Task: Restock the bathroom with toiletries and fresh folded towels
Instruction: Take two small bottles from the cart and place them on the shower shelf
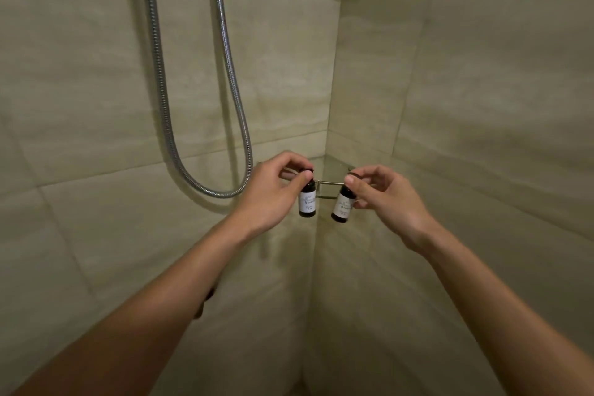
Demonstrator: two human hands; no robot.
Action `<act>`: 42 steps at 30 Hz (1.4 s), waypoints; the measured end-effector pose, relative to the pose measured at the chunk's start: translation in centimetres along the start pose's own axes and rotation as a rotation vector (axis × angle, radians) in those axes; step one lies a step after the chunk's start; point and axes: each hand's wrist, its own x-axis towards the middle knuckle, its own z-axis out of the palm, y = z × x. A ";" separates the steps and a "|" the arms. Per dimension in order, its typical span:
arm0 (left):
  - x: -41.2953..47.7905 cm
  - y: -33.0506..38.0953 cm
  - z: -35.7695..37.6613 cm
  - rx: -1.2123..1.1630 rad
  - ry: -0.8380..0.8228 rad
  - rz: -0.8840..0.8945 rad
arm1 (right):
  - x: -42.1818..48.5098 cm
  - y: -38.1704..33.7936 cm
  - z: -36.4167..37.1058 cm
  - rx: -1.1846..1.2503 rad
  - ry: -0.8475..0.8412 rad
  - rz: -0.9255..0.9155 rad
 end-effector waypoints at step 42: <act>12.3 -9.0 3.5 0.026 -0.073 -0.081 | 15.5 6.3 0.7 -0.127 -0.117 -0.053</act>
